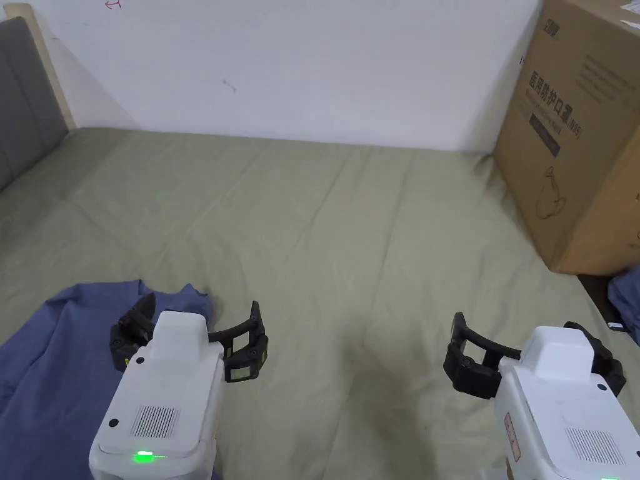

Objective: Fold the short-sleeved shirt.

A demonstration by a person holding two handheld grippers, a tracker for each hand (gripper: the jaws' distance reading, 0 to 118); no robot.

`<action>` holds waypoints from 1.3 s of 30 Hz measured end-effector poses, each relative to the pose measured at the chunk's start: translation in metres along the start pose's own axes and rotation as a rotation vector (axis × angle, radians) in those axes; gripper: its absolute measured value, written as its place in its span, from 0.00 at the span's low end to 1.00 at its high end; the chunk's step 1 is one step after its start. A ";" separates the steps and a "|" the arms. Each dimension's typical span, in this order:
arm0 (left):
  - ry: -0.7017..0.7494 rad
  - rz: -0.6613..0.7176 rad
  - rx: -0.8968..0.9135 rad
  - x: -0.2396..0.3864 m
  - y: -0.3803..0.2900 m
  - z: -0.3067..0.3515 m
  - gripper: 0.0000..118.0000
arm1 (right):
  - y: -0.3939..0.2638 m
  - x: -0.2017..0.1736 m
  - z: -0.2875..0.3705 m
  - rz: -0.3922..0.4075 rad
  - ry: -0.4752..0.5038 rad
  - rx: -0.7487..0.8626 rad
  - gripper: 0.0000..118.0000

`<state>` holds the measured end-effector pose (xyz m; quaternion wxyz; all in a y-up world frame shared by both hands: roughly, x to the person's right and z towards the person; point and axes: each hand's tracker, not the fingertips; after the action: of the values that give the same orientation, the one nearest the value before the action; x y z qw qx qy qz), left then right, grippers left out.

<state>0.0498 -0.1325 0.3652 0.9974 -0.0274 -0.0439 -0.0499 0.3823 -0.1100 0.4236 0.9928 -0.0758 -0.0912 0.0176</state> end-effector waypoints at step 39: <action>0.023 -0.047 -0.008 0.014 0.018 -0.005 1.00 | 0.025 -0.004 0.005 -0.023 0.005 -0.014 0.99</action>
<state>0.0657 -0.1166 0.3603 0.9963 -0.0300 -0.0326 -0.0741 0.3768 -0.0846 0.4238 0.9926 -0.0815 -0.0896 0.0056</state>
